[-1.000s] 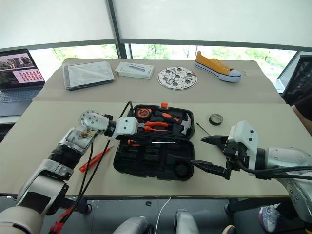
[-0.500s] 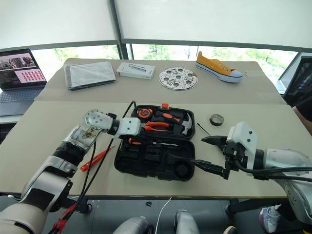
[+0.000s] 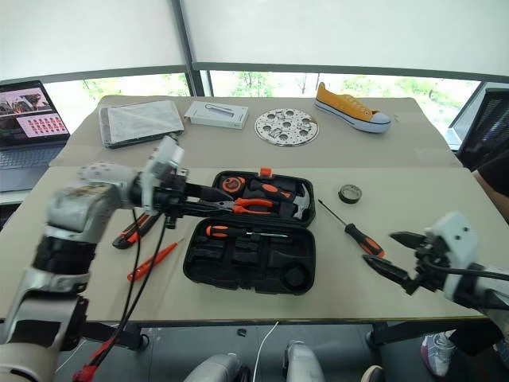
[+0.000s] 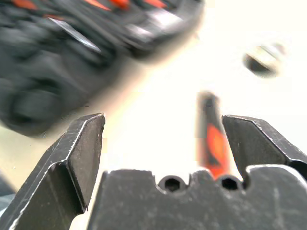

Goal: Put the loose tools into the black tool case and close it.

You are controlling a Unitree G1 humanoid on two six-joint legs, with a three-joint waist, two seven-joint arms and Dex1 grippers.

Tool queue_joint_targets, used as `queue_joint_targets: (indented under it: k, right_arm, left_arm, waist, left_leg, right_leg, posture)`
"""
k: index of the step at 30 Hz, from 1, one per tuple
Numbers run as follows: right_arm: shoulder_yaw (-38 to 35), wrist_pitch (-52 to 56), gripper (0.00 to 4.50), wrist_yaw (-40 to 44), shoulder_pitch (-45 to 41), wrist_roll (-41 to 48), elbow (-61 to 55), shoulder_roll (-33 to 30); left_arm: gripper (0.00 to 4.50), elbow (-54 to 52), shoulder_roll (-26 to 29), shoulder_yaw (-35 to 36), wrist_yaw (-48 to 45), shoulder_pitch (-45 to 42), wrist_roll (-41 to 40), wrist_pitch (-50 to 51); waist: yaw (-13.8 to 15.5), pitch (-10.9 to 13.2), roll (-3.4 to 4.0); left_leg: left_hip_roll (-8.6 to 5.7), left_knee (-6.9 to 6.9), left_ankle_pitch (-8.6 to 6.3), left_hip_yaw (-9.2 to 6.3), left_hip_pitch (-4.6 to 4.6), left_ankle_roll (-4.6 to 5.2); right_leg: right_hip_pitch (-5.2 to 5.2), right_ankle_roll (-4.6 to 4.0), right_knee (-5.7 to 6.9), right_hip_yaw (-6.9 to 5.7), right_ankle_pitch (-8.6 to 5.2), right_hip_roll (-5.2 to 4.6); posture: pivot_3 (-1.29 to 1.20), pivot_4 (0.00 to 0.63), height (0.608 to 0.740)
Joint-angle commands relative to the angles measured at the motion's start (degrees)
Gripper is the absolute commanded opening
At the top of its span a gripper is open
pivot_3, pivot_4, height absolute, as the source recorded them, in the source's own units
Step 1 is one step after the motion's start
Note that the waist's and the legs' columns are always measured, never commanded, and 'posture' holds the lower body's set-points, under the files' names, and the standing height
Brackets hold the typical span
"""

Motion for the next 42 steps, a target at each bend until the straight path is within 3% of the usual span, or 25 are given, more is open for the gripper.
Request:
queue_joint_targets:
  k: [1, 4, 14, 17, 23, 26, 30, 33, 37, 42]
  right_arm:
    - [0.03, -3.19, 4.5, -1.09, -1.09, -2.35, 3.32, 1.12]
    - [3.89, -5.31, 4.5, -1.77, -5.11, -4.65, 7.96, 1.97]
    - [18.1, -10.92, 4.5, -2.09, -20.22, -12.31, 23.91, 6.27]
    - [18.69, -11.84, 3.87, -2.95, -21.77, -13.05, 26.24, 7.46]
    - [15.98, -11.59, 1.73, -4.24, -19.88, -11.77, 25.26, 8.06]
    - [12.16, -10.56, 1.04, -4.64, -17.93, -9.9, 22.01, 7.2]
    - [8.04, -6.98, 1.04, -3.6, -19.32, -5.24, 16.07, 5.3]
    - [9.9, -5.05, 1.04, 0.97, -22.57, -1.28, 9.66, 2.75]
    - [20.62, -4.41, 1.04, 7.46, -28.6, -1.09, 3.61, 0.78]
    - [38.95, -10.9, 1.04, 14.31, -37.49, -10.14, 3.4, 3.38]
  left_arm:
    - [3.2, -7.98, 1.49, 2.63, 2.48, 3.65, -3.39, 0.91]
    - [4.41, -10.5, 3.8, 2.13, 0.36, 5.44, -6.16, 2.64]
    - [4.48, -11.01, 6.53, -1.25, 0.31, 4.94, -4.84, -1.15]
    - [4.5, -10.41, 6.65, -1.73, 0.6, 5.02, -4.0, -2.37]
    - [4.5, -10.45, 7.89, -2.05, 0.75, 6.18, -3.04, -3.85]
    - [4.5, -9.54, 9.27, -1.78, 0.36, 7.16, -2.31, -4.98]
    - [4.5, -8.21, 11.91, -0.87, -0.64, 9.02, -1.63, -6.23]
    - [4.5, -8.22, 14.64, 0.16, -1.96, 11.16, -2.02, -6.74]
    - [4.5, -9.39, 17.92, 1.8, -3.53, 14.14, -2.92, -6.73]
    - [4.5, -11.36, 19.15, 3.59, -2.17, 16.96, -2.59, -7.56]
  waist:
    - [-0.07, -0.01, 0.02]
    - [-0.42, 0.0, 0.01]
    - [-0.62, -0.01, 0.03]
    - [-0.44, 0.0, 0.05]
    - [-0.55, -0.01, 0.06]
    - [-0.49, 0.0, 0.07]
    - [-0.75, 0.05, 0.21]
    - [-1.52, 0.1, 0.34]
    - [-1.86, 0.1, 0.33]
    - [-1.7, 0.14, 0.27]
  left_leg:
    - [-0.01, -0.06, 0.0, 0.01, 0.15, -0.01]
    - [-0.01, -0.18, -0.08, 0.09, 0.36, -0.19]
    - [0.02, -0.33, -0.02, 0.15, 0.47, -0.18]
    - [0.02, -0.34, 0.0, 0.12, 0.44, -0.13]
    - [0.02, -0.36, 0.01, 0.13, 0.44, -0.11]
    - [0.02, -0.37, 0.0, 0.12, 0.44, -0.13]
    - [0.01, -0.37, 0.0, 0.14, 0.44, -0.14]
    - [0.04, -0.39, 0.0, 0.21, 0.44, -0.13]
    - [0.43, -0.41, -0.09, 0.22, 0.44, -0.25]
    - [0.53, -0.42, -0.13, 0.19, 0.41, -0.32]
  right_leg:
    - [0.15, 0.0, -0.02, 0.01, 0.0, -0.01]
    - [0.31, 0.01, -0.02, 0.11, -0.01, -0.05]
    - [0.28, -0.06, -0.02, 0.13, 0.0, -0.04]
    - [0.25, -0.07, -0.03, 0.12, -0.01, -0.05]
    - [0.23, -0.07, -0.05, 0.09, -0.01, -0.03]
    - [0.23, -0.08, -0.04, 0.1, -0.01, -0.03]
    - [0.21, -0.07, -0.04, 0.13, -0.01, 0.01]
    - [0.17, -0.08, -0.03, 0.19, -0.01, 0.04]
    - [0.19, -0.22, -0.1, 0.18, -0.02, 0.44]
    - [0.15, -0.36, -0.1, 0.12, -0.09, 0.5]
  posture:
    - [0.0, 0.15, 0.737]
    - [0.0, 0.15, 0.737]
    - [0.0, 0.15, 0.737]
    - [0.0, 0.15, 0.737]
    - [0.0, 0.15, 0.737]
    - [0.0, 0.15, 0.737]
    - [0.0, 0.15, 0.737]
    - [0.0, 0.15, 0.737]
    - [0.0, 0.15, 0.737]
    - [0.0, 0.15, 0.737]
